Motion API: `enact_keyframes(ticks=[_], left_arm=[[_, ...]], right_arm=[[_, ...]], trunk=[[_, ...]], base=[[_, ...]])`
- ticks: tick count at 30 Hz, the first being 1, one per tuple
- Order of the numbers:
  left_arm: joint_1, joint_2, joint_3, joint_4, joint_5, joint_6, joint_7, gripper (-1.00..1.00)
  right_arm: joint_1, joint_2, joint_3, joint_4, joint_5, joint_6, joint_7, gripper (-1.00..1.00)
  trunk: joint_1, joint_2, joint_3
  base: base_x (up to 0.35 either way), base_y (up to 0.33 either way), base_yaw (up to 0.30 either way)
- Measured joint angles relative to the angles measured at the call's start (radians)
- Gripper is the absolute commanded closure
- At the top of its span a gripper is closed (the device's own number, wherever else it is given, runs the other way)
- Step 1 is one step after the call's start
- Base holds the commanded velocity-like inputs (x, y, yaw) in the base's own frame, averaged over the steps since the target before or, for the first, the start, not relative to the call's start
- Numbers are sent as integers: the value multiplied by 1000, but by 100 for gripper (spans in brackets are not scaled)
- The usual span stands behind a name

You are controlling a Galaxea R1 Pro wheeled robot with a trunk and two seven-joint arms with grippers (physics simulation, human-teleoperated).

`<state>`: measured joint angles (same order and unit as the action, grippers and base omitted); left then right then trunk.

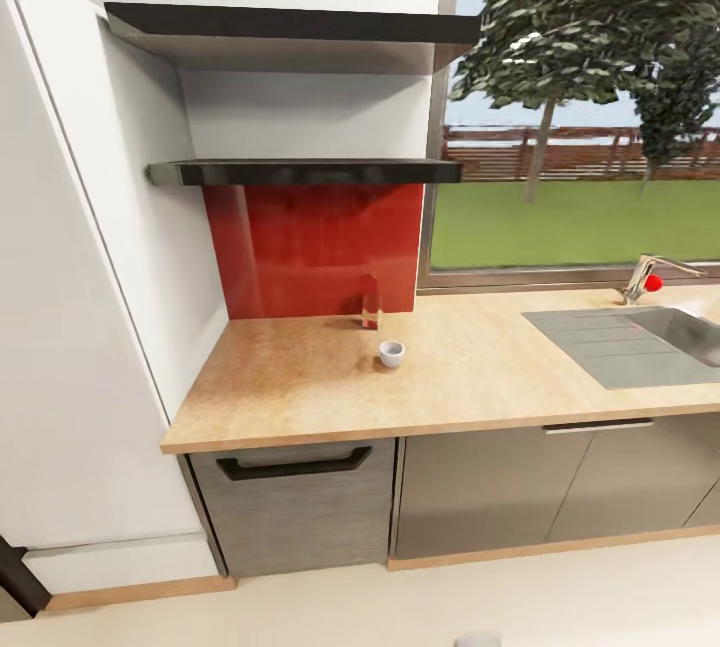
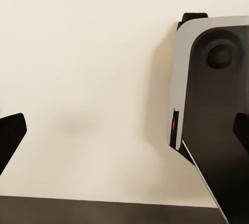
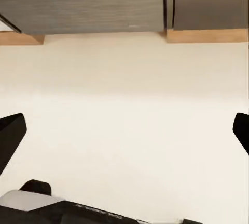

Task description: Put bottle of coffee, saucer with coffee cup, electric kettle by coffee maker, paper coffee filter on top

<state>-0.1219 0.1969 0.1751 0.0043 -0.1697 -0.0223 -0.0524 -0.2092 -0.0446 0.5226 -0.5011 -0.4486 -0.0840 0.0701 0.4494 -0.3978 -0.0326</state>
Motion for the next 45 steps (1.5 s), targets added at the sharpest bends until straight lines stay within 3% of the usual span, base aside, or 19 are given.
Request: enact_keyframes(ticks=[3,4,5,10,13,14,16,19,24,27,28,30,37,39,42,43,45], left_arm=[[0,-1,3,-2,2,-1,0,-100],[0,-1,5,-3,2,-1,0,-100],[0,-1,5,-3,2,-1,0,-100],[0,-1,-1,-3,-1,-1,0,-100],[0,-1,-3,-5,-2,-1,0,-100],[0,-2,-7,-6,-2,-1,0,-100],[0,-3,-9,-6,-3,-1,0,-100],[0,-4,-10,-6,-5,-1,-1,-100],[0,-4,-10,-6,-6,-1,0,-100],[0,-3,-9,-6,-6,-1,0,-100],[0,-1,-9,-3,-6,0,0,-100],[0,0,-9,0,-5,2,0,-100],[20,4,-9,10,-5,14,-1,-100],[40,5,-10,11,-5,15,-2,-100],[59,7,-10,11,-5,15,-2,-100],[82,8,-11,11,-5,17,-1,-100],[85,8,-10,11,-5,18,0,-100]], right_arm=[[-2,-4,-2,-173,2,2,-36,-100],[-3,-6,-4,-284,2,4,-120,-100],[-3,-6,-4,-351,2,4,-159,-100],[-3,-3,-2,-551,2,33,-251,-100],[-4,-2,-1,-724,-2,110,-264,-100],[-6,-2,-15,-836,-1,193,-290,-100],[-34,1,-28,-917,-2,260,-354,-100],[-96,8,-32,-945,-3,291,-396,-100],[-166,10,-34,-965,-5,300,-409,-100],[-235,11,-34,-986,-6,309,-411,-100],[-296,13,-36,-975,-3,338,-415,-100],[-344,13,-44,-958,-5,365,-425,-100],[-533,21,-164,-763,-5,536,-455,-100],[-568,23,-182,-689,-5,605,-457,-100],[-587,24,-190,-655,-4,634,-458,-100],[-633,23,-192,-643,-1,670,-464,-100],[-643,22,-194,-639,-3,702,-464,-100]], trunk=[[0,0,0],[0,0,0],[0,0,0],[0,0,0],[0,0,0],[0,0,0],[0,0,0],[0,0,0],[0,0,0],[0,0,0],[0,0,0],[0,0,0],[0,0,0],[0,0,0],[0,0,0],[-1,-1,0],[-1,0,0]], base=[[0,0,0],[0,0,0],[0,0,0],[0,0,0],[0,0,0],[0,0,0],[0,0,0],[0,0,0],[0,0,0],[0,0,0],[0,0,0],[0,0,0],[0,0,0],[0,0,0],[97,0,0],[310,0,0],[330,0,0]])
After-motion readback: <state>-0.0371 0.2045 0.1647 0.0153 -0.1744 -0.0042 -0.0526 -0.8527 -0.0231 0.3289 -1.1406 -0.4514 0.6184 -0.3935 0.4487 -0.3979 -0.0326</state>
